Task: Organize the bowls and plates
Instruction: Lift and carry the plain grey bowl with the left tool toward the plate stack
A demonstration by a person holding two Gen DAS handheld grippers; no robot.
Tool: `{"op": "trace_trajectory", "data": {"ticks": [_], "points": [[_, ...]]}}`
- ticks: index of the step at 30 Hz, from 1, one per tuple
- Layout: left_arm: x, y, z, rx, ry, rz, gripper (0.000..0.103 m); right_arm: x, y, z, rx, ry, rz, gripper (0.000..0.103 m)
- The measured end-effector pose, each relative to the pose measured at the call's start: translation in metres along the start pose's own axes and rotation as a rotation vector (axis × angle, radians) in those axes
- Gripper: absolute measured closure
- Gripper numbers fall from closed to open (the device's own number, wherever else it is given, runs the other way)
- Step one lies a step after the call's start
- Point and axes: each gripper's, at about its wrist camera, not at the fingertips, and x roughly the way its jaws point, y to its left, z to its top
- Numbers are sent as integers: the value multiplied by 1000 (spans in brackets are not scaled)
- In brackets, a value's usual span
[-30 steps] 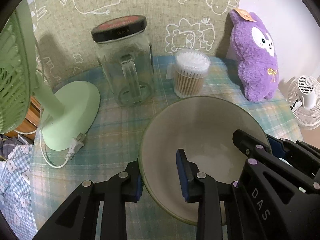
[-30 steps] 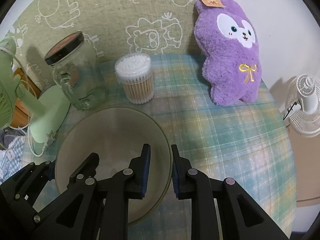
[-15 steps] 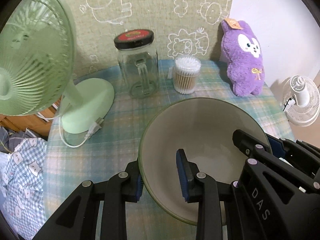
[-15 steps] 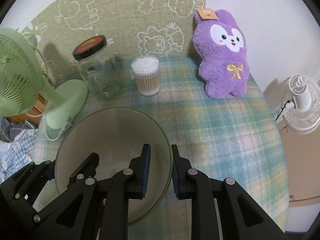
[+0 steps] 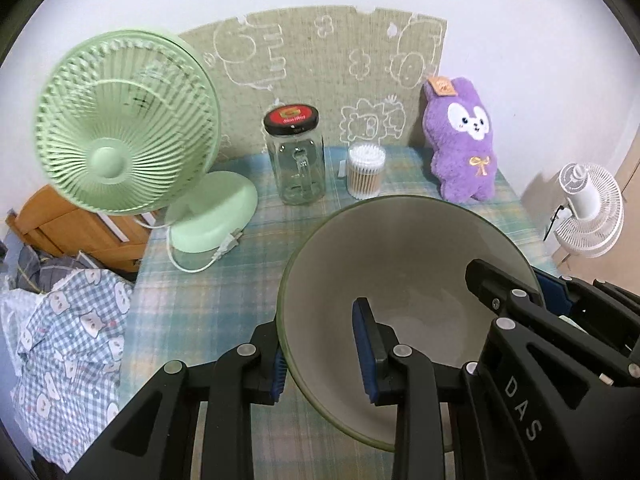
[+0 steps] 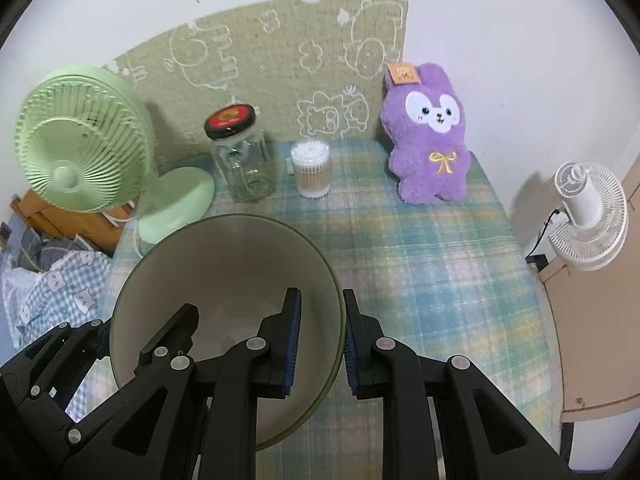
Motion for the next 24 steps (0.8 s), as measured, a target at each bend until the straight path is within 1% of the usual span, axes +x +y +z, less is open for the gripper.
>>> {"op": "trace_trajectory", "data": {"ticks": [6,11,18,24], "points": [[-39,-1,-15,-23,-27,10,75,-41,0,-13,-21,-30,11,80],[-67,-2,-35,-39,-39,25,75,-68,0,-32,-36,-46,25,80],[-91,-5,-63,-46,-44,34,75,-96,1,-65,-46,-51,38,80],[-104,-12,-92,-47,-40,38,75,-110,-2,-96,-50,-46,40,80]]}}
